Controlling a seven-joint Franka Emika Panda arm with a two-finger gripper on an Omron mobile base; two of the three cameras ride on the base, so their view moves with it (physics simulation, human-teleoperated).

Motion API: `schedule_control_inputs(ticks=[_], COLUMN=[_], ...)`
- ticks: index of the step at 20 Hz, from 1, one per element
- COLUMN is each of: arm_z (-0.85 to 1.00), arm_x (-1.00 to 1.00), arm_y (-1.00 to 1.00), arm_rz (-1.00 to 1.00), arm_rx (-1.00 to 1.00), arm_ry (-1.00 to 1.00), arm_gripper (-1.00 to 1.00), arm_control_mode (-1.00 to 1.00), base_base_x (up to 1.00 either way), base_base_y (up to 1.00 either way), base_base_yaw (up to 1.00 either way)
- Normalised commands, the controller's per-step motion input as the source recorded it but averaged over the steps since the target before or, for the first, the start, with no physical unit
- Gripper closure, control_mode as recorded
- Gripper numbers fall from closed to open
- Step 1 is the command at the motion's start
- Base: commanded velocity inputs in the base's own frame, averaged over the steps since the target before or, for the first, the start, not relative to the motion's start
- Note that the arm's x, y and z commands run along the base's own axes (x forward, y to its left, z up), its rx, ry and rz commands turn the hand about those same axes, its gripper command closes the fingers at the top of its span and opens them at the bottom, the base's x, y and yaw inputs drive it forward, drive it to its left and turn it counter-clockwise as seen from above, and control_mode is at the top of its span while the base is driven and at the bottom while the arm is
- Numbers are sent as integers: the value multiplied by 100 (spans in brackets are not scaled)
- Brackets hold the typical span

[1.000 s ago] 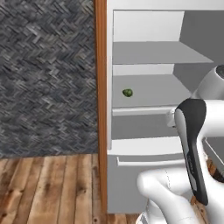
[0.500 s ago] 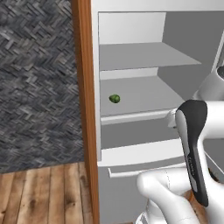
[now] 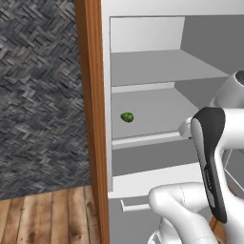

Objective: Open the fridge, remove the apple, avocado, and fish, and place them on any counter.

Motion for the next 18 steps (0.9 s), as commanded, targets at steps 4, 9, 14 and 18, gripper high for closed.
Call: schedule_control_inputs(ticks=[4, 9, 14, 18], arm_z=[0, -10, -28, -27], arm_x=[0, 9, 11, 37], arm_y=[0, 0, 16, 11], arm_rz=[0, 0, 11, 11], arm_rx=[0, 1, 3, 4], arm_ry=[0, 0, 0, 0], arm_gripper=[-100, -100, -100, -100], arm_control_mode=[100, -100, -100, -100], base_base_x=[1, 6, 0, 0], base_base_y=[0, 0, 0, 0], base_base_yaw=[-1, 0, 0, 0])
